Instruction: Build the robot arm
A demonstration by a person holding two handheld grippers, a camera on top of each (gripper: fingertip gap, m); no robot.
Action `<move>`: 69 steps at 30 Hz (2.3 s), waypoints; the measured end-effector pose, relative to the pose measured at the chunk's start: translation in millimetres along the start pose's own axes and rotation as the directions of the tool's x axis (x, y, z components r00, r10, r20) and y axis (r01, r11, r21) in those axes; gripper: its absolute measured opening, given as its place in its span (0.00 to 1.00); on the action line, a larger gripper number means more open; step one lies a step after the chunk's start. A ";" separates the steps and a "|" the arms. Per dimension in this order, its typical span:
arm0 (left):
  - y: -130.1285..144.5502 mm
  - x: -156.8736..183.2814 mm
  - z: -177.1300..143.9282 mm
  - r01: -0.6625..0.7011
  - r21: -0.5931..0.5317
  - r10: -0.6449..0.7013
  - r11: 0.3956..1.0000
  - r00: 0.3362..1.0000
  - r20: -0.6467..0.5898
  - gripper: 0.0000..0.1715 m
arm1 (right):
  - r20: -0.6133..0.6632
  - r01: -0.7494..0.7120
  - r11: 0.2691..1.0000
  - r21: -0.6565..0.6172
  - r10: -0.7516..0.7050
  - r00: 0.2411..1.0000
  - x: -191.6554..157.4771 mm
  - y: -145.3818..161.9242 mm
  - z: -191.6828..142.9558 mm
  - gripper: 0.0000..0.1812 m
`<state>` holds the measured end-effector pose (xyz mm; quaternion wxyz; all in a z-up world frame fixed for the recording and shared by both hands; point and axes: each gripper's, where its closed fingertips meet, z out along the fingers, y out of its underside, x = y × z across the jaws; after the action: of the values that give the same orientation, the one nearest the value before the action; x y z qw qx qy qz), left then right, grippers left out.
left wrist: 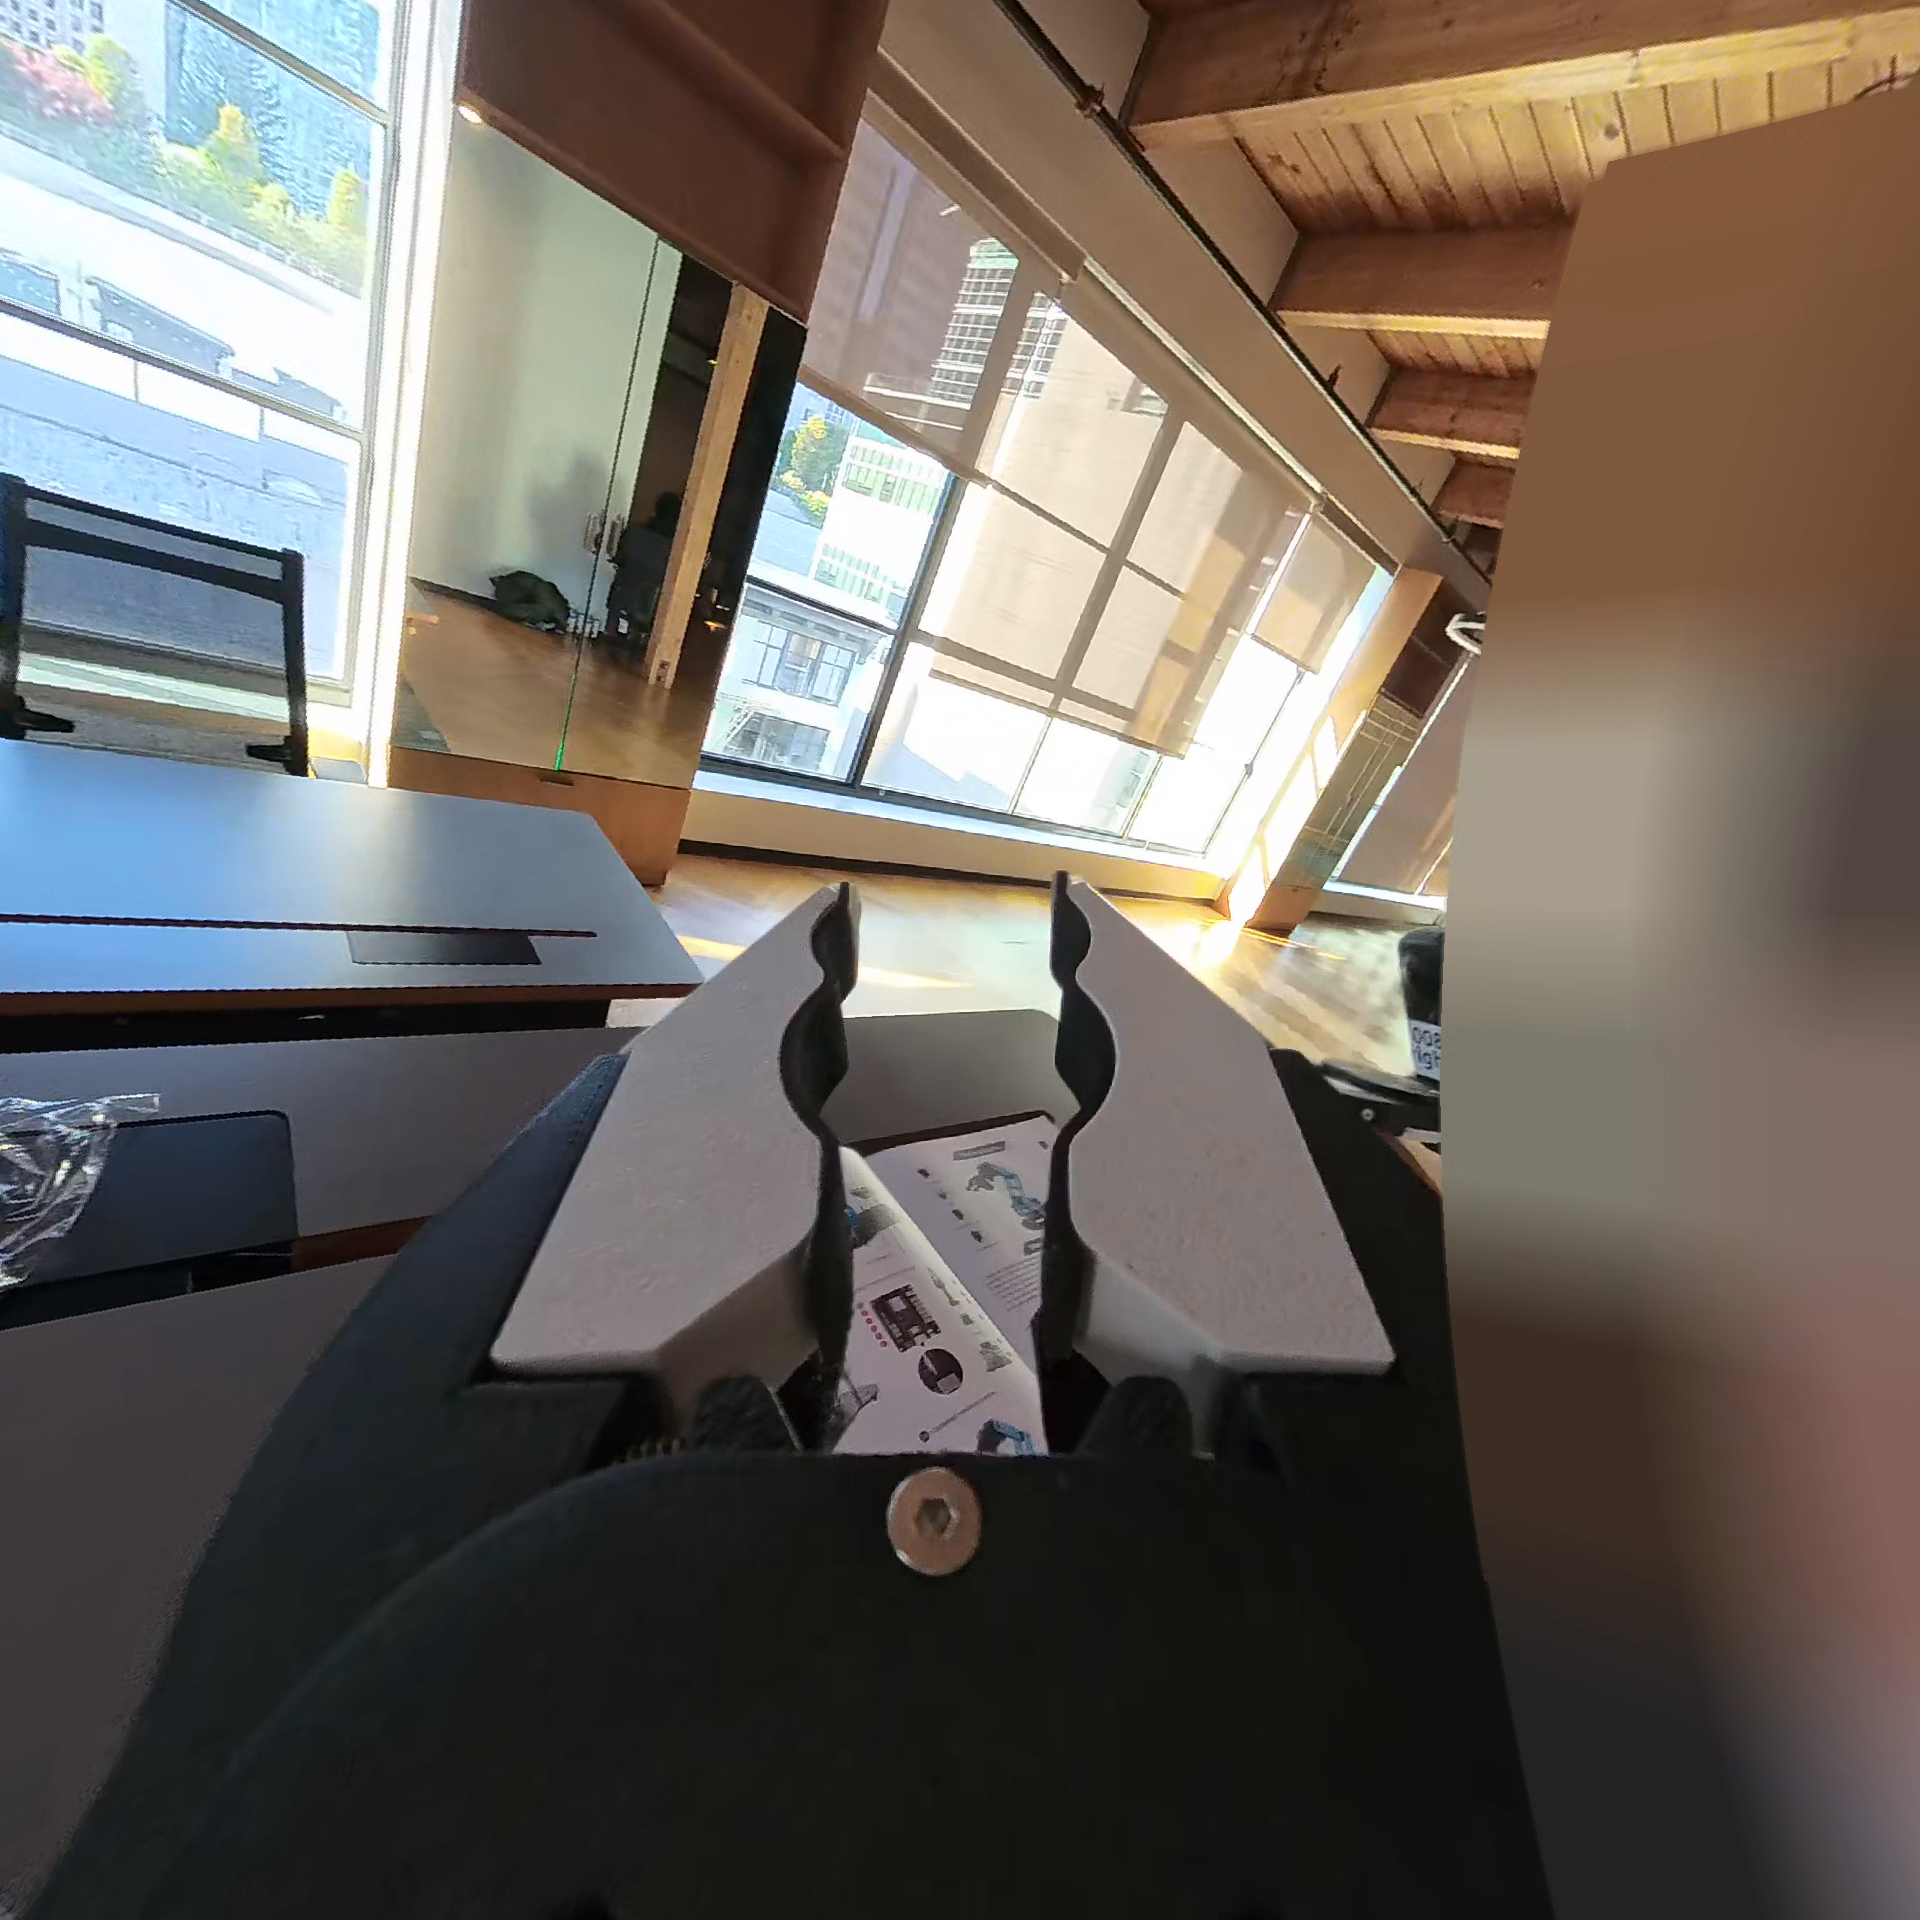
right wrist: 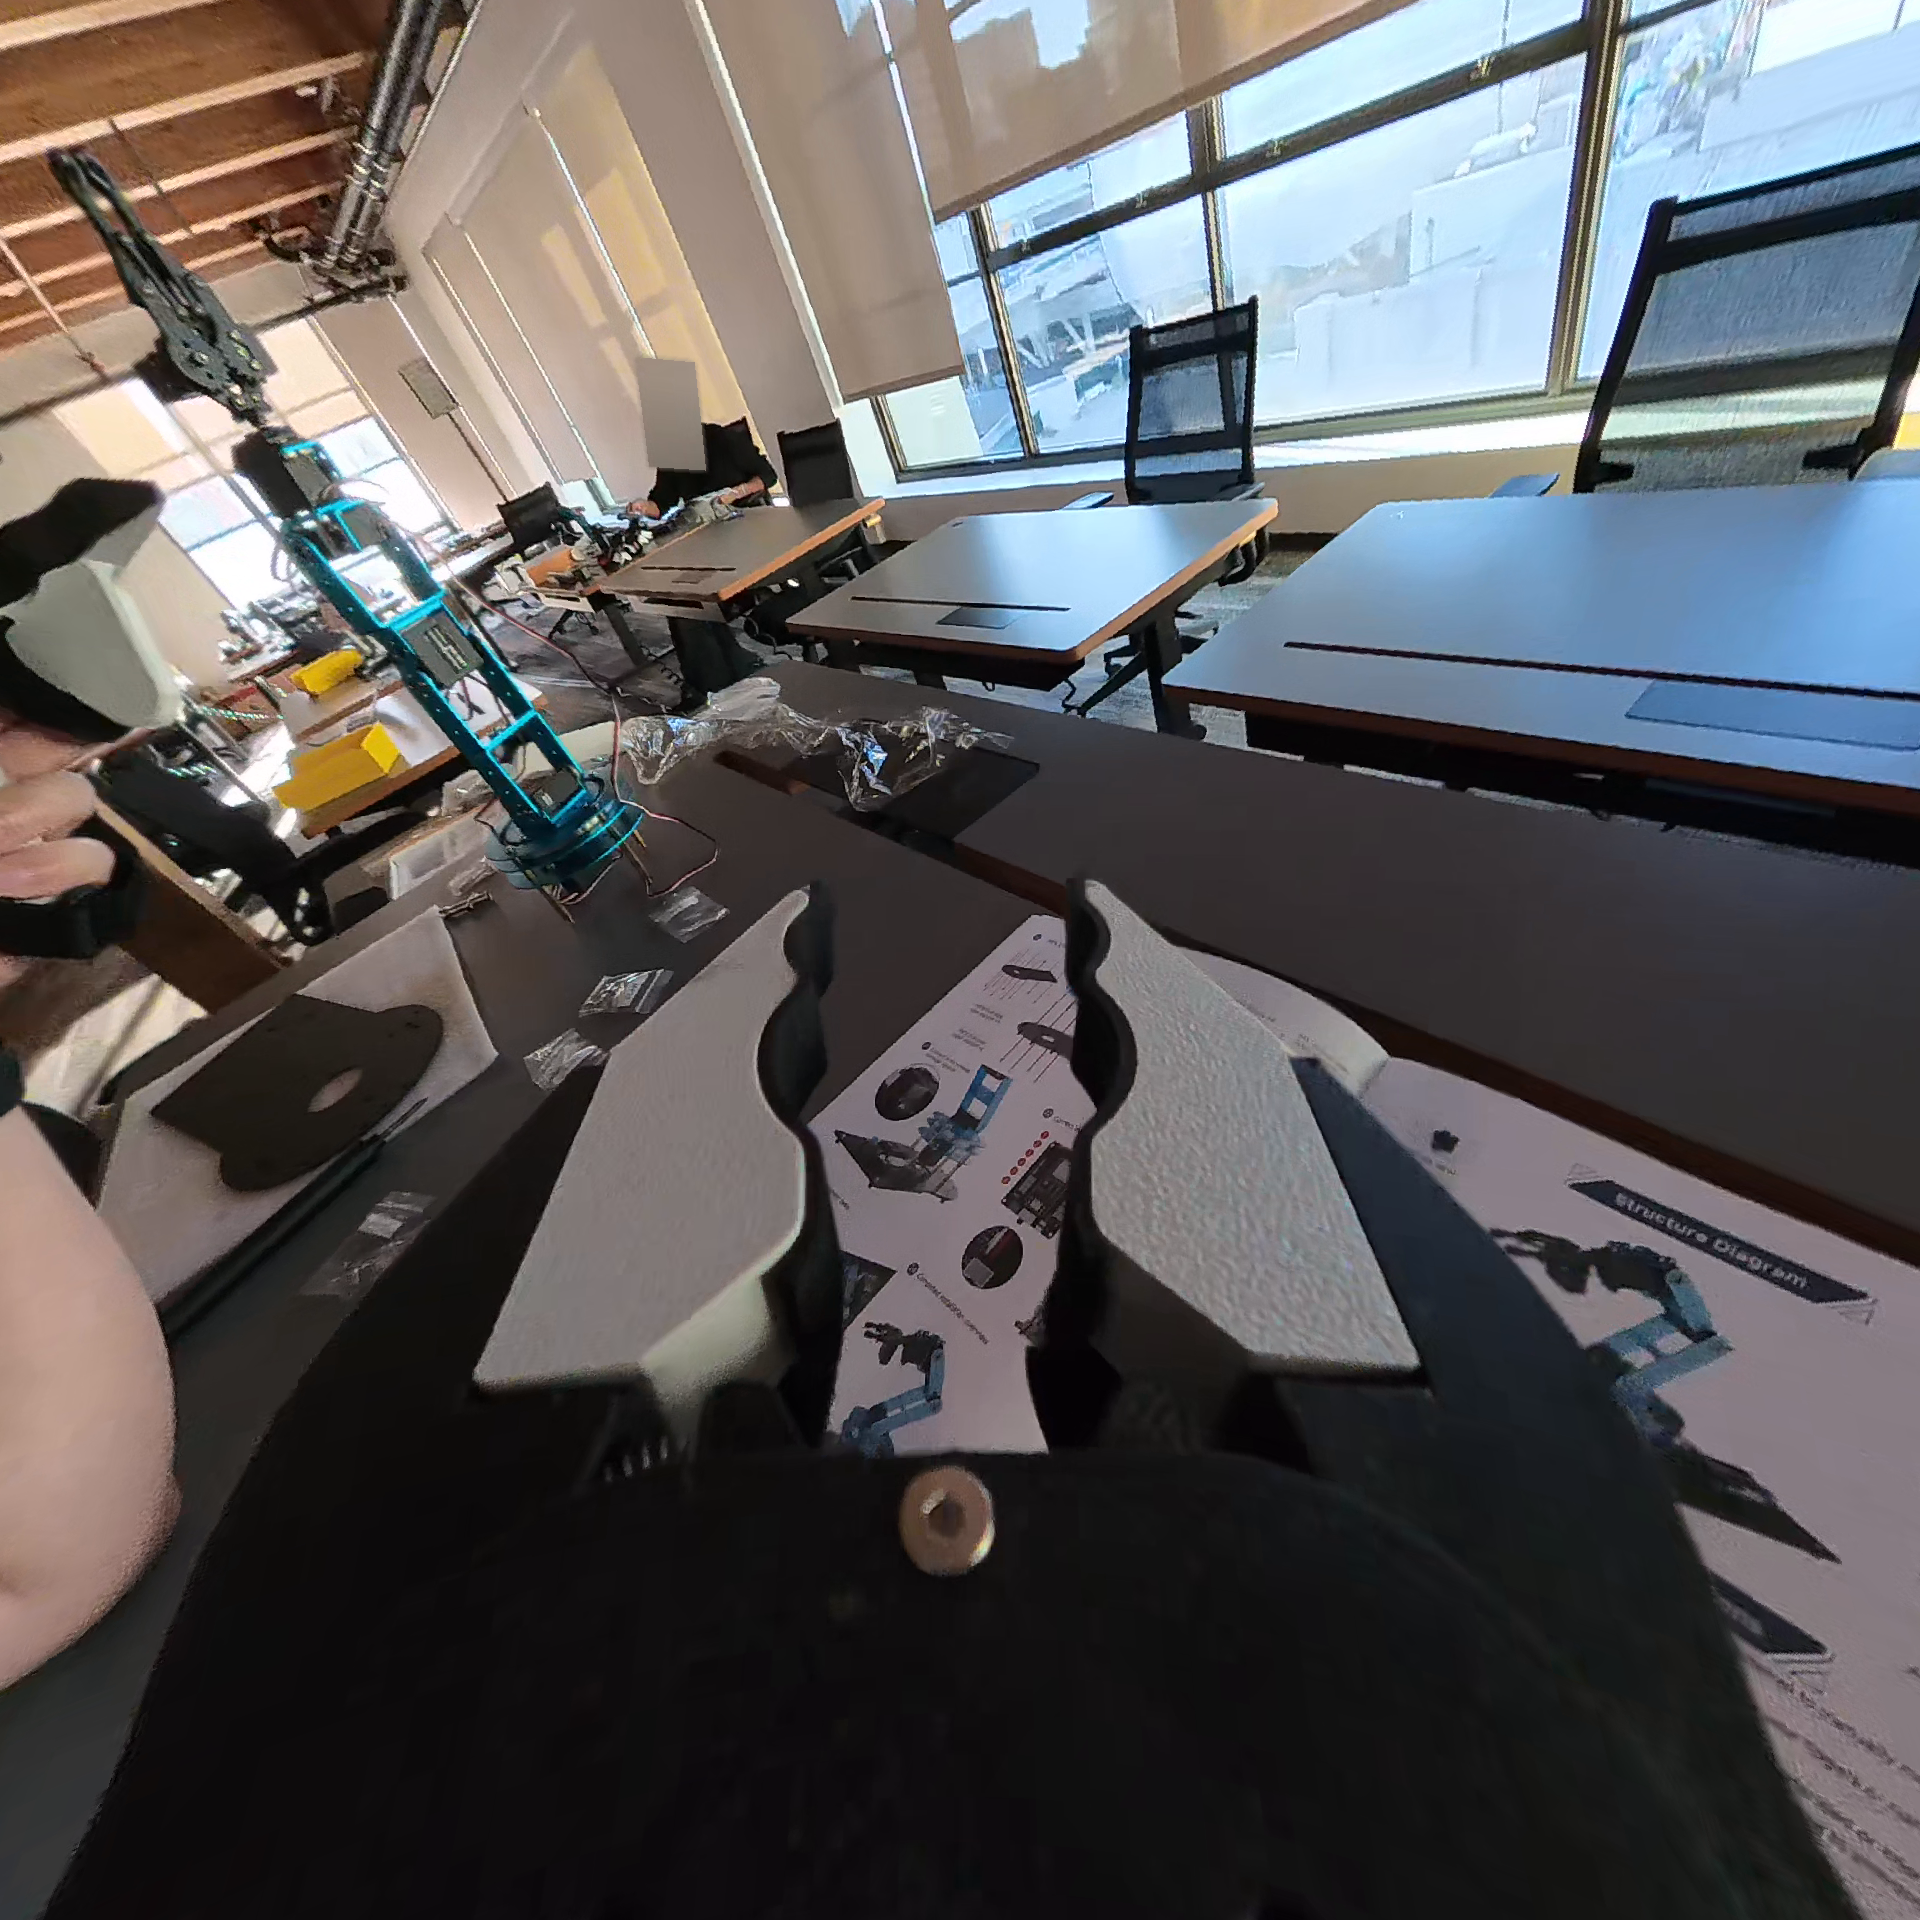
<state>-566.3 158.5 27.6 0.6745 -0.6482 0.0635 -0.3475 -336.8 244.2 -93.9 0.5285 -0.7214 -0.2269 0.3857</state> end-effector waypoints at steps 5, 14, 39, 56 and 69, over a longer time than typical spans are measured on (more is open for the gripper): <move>-5.3 -5.3 0.6 0.035 0.061 -0.035 0.998 0.999 0.003 0.18 | -0.018 -0.051 0.998 -0.028 0.051 0.999 14.9 14.3 7.7 0.22; -2.4 -53.0 1.0 -0.095 0.057 0.075 0.994 0.955 0.287 0.33 | -0.041 -0.083 0.995 0.050 0.086 0.996 31.0 13.7 12.8 0.21; -16.3 -37.7 -8.3 -0.002 0.161 -0.024 0.987 0.987 0.159 0.26 | -0.085 0.009 0.985 0.175 0.006 0.996 19.7 -19.3 -7.9 0.21; -10.3 -49.7 -12.2 -0.005 0.206 -0.036 0.979 0.981 0.193 0.22 | -0.140 0.021 0.968 0.249 0.015 0.990 47.2 -42.5 -53.6 0.21; 142.2 -108.5 -9.8 -0.173 -0.261 0.267 0.950 0.882 0.388 0.05 | -0.133 -0.049 0.996 -0.070 0.039 0.990 63.2 19.3 -38.8 0.25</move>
<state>-598.1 198.4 -144.1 0.6320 -0.7663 0.0287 -0.1121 -269.5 261.3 -126.4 0.5071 -0.7688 -0.1896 0.3404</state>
